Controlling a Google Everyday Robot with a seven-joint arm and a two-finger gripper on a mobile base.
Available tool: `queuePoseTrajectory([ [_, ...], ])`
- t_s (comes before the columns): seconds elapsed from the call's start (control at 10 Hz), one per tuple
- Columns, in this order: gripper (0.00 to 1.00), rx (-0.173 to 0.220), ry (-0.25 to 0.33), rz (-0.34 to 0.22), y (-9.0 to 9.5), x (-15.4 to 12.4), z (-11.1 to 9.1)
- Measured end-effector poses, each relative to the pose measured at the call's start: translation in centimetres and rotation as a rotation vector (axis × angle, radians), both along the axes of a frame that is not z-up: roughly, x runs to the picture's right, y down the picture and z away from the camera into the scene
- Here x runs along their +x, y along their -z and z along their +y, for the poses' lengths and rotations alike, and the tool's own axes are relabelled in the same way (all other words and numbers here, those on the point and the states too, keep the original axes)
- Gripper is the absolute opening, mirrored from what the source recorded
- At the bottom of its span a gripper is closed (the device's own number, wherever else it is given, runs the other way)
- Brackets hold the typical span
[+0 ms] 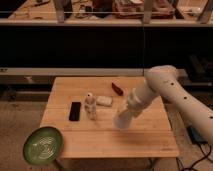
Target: Place the ceramic cup in the ceramic bowl
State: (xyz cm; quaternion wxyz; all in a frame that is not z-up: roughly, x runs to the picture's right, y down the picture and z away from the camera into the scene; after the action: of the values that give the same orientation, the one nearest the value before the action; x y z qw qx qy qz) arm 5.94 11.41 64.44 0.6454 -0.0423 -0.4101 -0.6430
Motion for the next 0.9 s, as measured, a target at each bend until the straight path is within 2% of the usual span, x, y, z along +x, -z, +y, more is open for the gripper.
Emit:
queuePoseTrajectory([
  [0.1, 0.0, 0.026, 0.062, -0.126, 3.8, -5.4, 1.0],
  [0.3, 0.0, 0.059, 0.13, -0.252, 7.6, -10.6, 2.0],
  [0.5, 0.0, 0.118, 0.227, -0.395, 11.6, -17.9, 2.9],
  [0.7, 0.0, 0.142, 0.247, -0.472, 13.1, -23.3, 2.7],
  [0.8, 0.0, 0.152, 0.242, -0.505, 13.5, -26.3, 2.4],
  [0.9, 0.0, 0.16, 0.238, -0.52, 13.6, -28.1, 2.2],
])
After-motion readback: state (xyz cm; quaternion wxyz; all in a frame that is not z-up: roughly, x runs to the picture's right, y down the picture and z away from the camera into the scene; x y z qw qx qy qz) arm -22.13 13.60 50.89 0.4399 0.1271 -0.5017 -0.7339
